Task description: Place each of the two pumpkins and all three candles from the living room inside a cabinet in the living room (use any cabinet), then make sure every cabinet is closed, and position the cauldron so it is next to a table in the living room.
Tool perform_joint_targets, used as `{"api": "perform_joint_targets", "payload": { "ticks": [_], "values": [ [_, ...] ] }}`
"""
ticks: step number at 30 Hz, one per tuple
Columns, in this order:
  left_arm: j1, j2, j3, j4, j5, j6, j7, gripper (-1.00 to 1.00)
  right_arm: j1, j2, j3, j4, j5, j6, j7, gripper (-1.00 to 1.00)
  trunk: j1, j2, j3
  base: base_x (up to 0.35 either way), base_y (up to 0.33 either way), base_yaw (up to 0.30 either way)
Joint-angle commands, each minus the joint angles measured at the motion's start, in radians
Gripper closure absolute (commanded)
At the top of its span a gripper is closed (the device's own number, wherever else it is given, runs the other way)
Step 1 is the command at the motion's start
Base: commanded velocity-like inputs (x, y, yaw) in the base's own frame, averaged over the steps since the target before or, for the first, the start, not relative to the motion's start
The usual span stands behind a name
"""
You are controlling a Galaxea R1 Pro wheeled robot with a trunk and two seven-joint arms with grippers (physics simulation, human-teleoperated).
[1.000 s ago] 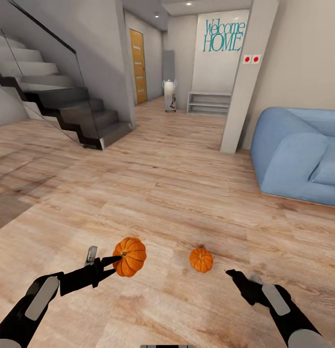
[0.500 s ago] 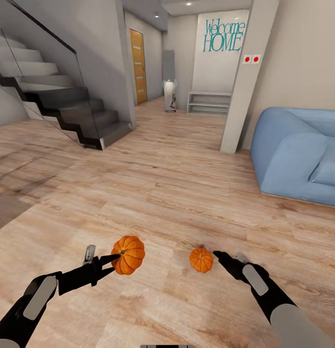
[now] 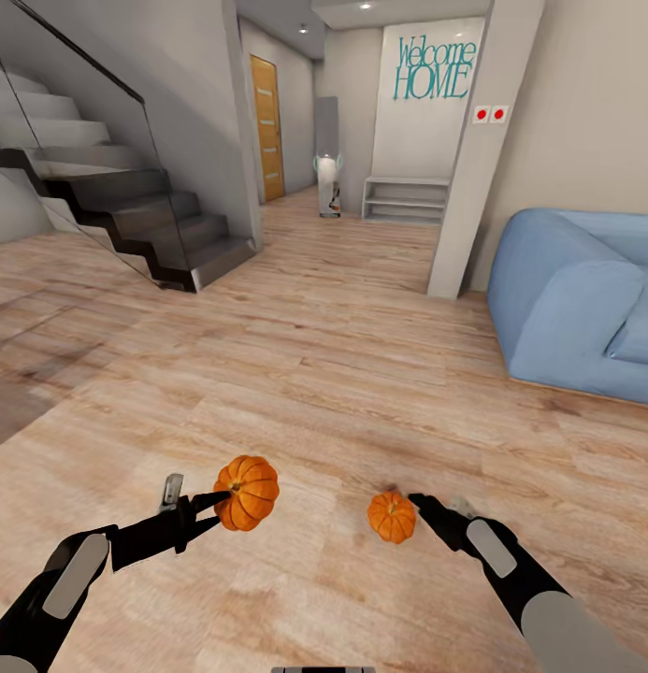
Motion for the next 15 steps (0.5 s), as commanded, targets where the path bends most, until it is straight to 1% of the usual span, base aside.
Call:
{"api": "perform_joint_targets", "payload": {
  "ticks": [1,3,6,10,15],
  "values": [
    [-0.001,0.0,0.002,0.0,0.0,0.005,-0.004,1.0,0.0,-0.002,0.006,-0.001,-0.007,0.001,-0.004,-1.0,0.0,0.0,-0.001,0.314,0.0,0.0],
    [-0.001,0.0,0.002,0.0,0.0,0.005,-0.004,1.0,0.0,-0.001,0.006,-0.001,-0.008,0.0,-0.004,-1.0,0.0,0.0,-0.001,0.218,0.0,0.0],
    [-0.001,0.0,0.002,0.0,0.0,0.005,-0.005,1.0,0.0,-0.001,0.006,-0.001,-0.009,-0.002,-0.004,-1.0,0.0,0.0,-0.001,0.082,0.0,0.0],
    [-0.001,0.0,0.002,0.002,0.0,0.006,-0.005,1.0,0.0,0.002,0.006,-0.001,-0.009,-0.004,-0.004,-1.0,0.0,0.0,-0.001,0.198,0.026,0.0],
    [-0.001,0.0,0.002,0.001,0.001,0.006,-0.006,1.0,0.0,0.002,0.005,-0.001,-0.009,-0.004,-0.005,-1.0,0.0,0.0,-0.001,0.039,0.004,0.0]
  ]
}}
